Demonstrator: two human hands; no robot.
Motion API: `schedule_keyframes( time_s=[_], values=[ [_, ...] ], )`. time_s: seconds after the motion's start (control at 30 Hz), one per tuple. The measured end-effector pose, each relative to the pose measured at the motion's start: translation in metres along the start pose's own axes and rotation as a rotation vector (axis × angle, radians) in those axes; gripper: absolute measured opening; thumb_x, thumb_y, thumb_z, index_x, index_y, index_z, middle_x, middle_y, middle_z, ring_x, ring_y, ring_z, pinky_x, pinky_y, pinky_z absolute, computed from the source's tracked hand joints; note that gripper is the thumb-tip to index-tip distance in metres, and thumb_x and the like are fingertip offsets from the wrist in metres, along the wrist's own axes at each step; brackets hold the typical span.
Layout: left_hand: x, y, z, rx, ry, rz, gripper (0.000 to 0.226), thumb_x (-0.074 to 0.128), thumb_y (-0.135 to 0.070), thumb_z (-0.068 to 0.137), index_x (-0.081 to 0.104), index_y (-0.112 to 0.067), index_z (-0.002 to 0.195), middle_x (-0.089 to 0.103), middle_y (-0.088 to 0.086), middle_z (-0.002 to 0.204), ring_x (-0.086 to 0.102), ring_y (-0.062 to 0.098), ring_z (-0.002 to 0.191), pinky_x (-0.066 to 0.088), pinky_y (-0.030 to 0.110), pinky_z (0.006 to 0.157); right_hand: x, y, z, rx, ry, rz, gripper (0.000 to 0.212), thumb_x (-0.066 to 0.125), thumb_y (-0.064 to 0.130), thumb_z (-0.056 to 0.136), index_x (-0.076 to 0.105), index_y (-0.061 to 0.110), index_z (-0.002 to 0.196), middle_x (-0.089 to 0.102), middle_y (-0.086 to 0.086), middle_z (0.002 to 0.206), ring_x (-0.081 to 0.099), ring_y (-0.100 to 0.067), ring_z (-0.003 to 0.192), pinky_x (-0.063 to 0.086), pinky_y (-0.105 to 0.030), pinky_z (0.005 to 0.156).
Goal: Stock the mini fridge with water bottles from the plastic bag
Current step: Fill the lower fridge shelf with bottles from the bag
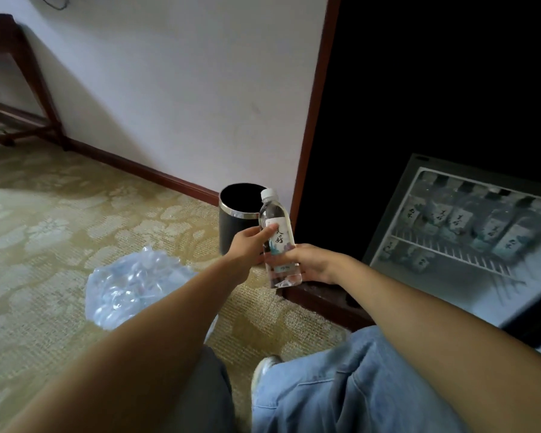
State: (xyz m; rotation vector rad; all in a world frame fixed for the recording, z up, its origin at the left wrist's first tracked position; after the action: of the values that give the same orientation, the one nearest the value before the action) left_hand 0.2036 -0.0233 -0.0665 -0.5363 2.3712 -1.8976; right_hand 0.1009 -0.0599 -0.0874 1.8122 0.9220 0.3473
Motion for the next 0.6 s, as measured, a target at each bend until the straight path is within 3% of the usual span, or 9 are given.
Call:
schedule_keyframes(
  time_s=[0.17,0.33,0.43,0.53,0.6],
  values=[
    [0.054,0.011,0.013,-0.014,0.081,-0.039,0.033,0.058,-0.023,0.093,0.059,0.0,0.118,0.064,0.023,0.115,0.063,0.037,0.107,0.049,0.05,0.096,-0.049,-0.019,-0.023,0.039,-0.099,0.056,0.017,0.069,0.014,0.085,0.066,0.014,0.103,0.069,-0.002,0.097,0.065,-0.022,0.1,0.047,-0.043,0.098],
    [0.123,0.032,0.025,-0.013,0.184,-0.017,0.029,0.06,-0.023,0.092,0.061,-0.004,0.114,0.068,0.014,0.103,0.066,0.026,0.094,0.055,0.033,0.08,-0.101,-0.059,-0.054,0.069,-0.18,0.178,0.018,0.073,0.016,0.081,0.068,0.017,0.097,0.071,0.001,0.089,0.068,-0.016,0.087,0.053,-0.033,0.076],
    [0.179,0.057,0.028,-0.067,0.263,0.0,0.025,0.06,-0.022,0.092,0.062,-0.006,0.111,0.068,0.017,0.105,0.067,0.025,0.087,0.057,0.031,0.072,-0.136,-0.095,-0.081,0.108,-0.255,0.201,0.029,0.076,0.021,0.078,0.067,0.017,0.105,0.073,0.0,0.095,0.068,-0.018,0.093,0.053,-0.034,0.082],
    [0.242,0.086,0.022,-0.125,0.346,0.03,0.025,0.06,-0.021,0.092,0.062,-0.005,0.111,0.068,0.02,0.104,0.067,0.031,0.088,0.056,0.041,0.079,-0.176,-0.136,-0.114,0.176,-0.365,0.26,0.037,0.074,0.014,0.079,0.063,0.013,0.115,0.072,-0.008,0.107,0.067,-0.024,0.103,0.052,-0.041,0.093],
    [0.282,0.104,0.015,-0.155,0.404,0.051,0.025,0.059,-0.021,0.092,0.062,-0.006,0.111,0.069,0.016,0.098,0.068,0.028,0.083,0.058,0.037,0.071,-0.2,-0.162,-0.139,0.232,-0.442,0.29,0.038,0.071,0.009,0.08,0.062,0.011,0.117,0.07,-0.01,0.109,0.066,-0.028,0.105,0.049,-0.045,0.099]
  ],
)
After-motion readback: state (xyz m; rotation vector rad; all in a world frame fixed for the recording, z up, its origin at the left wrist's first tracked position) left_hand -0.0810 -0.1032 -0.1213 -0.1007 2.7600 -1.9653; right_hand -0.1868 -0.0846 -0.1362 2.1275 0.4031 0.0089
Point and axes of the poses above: each hand's wrist, its own z-axis towards the middle knuckle, its own x-axis out of the palm, y = z × x, the point moved 8 cm from there along z, towards the middle knuckle
